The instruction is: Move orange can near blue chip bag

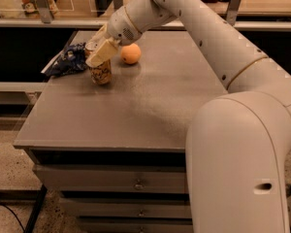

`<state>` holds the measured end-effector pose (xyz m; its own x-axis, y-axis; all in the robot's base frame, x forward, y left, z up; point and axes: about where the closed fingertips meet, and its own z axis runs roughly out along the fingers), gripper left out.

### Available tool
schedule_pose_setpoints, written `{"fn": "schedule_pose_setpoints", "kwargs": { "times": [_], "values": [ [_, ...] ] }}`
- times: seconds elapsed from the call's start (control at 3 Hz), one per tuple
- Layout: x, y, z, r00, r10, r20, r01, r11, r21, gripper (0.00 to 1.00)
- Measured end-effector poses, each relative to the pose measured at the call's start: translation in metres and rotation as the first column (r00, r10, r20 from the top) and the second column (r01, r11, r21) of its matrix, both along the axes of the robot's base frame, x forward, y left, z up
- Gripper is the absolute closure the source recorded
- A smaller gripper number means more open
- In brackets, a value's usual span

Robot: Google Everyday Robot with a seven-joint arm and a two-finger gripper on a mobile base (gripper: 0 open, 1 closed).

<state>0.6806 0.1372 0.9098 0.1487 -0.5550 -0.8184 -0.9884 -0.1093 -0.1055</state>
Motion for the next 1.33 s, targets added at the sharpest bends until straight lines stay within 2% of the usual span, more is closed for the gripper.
{"fn": "schedule_pose_setpoints", "kwargs": {
  "times": [0.67,1.0,1.33],
  "values": [
    [0.0026,0.0066,0.0043,0.9998,0.018,-0.004,-0.017,1.000,0.019,0.13],
    [0.0020,0.0092,0.0053,0.9994,0.032,-0.010,-0.032,0.999,0.016,0.00],
    [0.0020,0.0093,0.0053,0.9994,0.032,-0.010,-0.032,0.999,0.016,0.00]
  ]
}}
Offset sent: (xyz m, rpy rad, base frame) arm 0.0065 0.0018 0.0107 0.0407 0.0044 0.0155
